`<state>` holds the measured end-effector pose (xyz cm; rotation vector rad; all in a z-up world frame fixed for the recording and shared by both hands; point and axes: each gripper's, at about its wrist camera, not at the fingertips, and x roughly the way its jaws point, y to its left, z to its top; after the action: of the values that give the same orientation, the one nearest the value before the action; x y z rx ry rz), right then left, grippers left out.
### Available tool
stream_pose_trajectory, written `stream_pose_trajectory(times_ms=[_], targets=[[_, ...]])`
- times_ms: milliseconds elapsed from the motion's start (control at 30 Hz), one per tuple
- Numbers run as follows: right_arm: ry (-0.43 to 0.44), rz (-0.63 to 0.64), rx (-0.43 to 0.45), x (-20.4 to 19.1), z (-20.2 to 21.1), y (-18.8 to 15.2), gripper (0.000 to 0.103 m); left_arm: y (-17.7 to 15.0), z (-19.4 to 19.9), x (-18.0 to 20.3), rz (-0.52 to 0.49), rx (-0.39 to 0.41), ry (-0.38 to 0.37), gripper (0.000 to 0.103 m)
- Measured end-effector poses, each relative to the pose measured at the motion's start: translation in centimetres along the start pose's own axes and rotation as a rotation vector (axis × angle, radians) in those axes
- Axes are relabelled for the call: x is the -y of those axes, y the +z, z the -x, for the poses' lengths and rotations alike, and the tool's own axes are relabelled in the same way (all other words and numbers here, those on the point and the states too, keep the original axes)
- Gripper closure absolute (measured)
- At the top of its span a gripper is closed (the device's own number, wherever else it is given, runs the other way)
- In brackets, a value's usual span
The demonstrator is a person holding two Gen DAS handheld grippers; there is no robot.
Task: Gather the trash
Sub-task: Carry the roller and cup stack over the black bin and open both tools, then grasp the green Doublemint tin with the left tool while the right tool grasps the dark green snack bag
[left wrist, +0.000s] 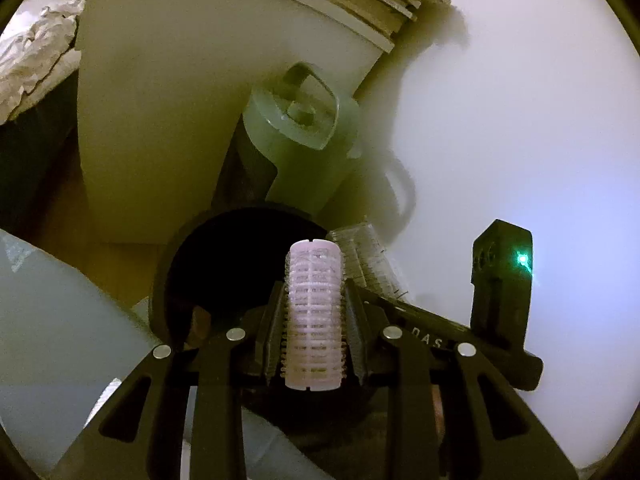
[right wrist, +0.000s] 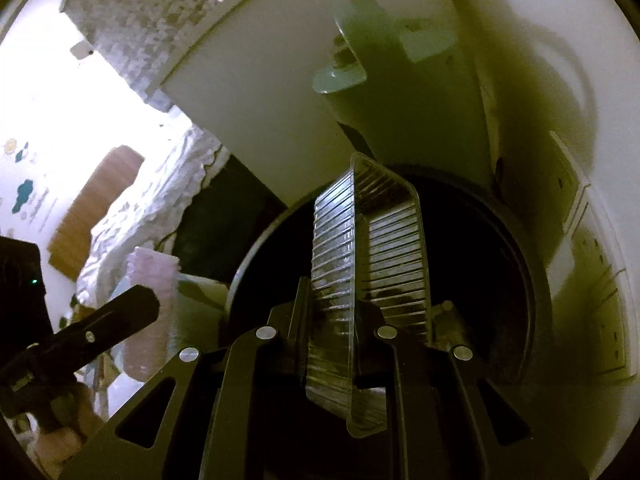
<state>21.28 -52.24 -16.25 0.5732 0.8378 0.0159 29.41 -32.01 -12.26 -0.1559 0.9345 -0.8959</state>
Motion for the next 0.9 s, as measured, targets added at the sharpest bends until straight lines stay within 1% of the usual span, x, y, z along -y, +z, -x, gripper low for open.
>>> stream_pose_trajectory(times_ms=[267,467,500,533,567,600,633,700,833,900], targets=[[-0.019,-0.009,-0.033,0.3,-0.8,-0.1,0.087,-0.6,-1.1,-0.2,0.006,-0.018,0.006,0.074],[-0.023,-0.040,-0.039,0.9,-0.9,-0.1,0.086,-0.6,-1.4,0.0,-0.004,-0.034,0.031,0.071],[-0.025,-0.042,-0.040,1.0,-0.8,-0.2,0.083,-0.6,-1.4,0.1,-0.005,-0.038,0.031,0.069],[-0.026,-0.044,-0.040,1.0,-0.8,-0.3,0.072,-0.6,-1.3,0.1,-0.006,-0.039,0.030,0.061],[-0.028,-0.047,-0.039,1.0,-0.8,-0.2,0.067,-0.6,-1.2,0.1,-0.008,-0.036,0.033,0.057],[-0.031,-0.050,-0.037,1.0,-0.8,-0.1,0.058,-0.6,-1.1,0.1,-0.010,-0.032,0.037,0.050],[-0.033,-0.053,-0.031,1.0,-0.8,-0.1,0.049,-0.7,-0.8,0.2,-0.013,-0.026,0.041,0.047],[-0.032,-0.059,-0.017,1.1,-0.7,0.0,0.047,-0.7,-0.5,0.2,-0.012,-0.023,0.040,0.047],[-0.031,-0.064,-0.012,1.2,-0.9,0.1,0.047,-1.0,0.8,0.1,-0.001,-0.012,0.048,0.047],[-0.030,-0.060,-0.007,1.1,-0.8,0.0,0.047,-1.4,2.1,0.1,0.010,0.004,0.053,0.045]])
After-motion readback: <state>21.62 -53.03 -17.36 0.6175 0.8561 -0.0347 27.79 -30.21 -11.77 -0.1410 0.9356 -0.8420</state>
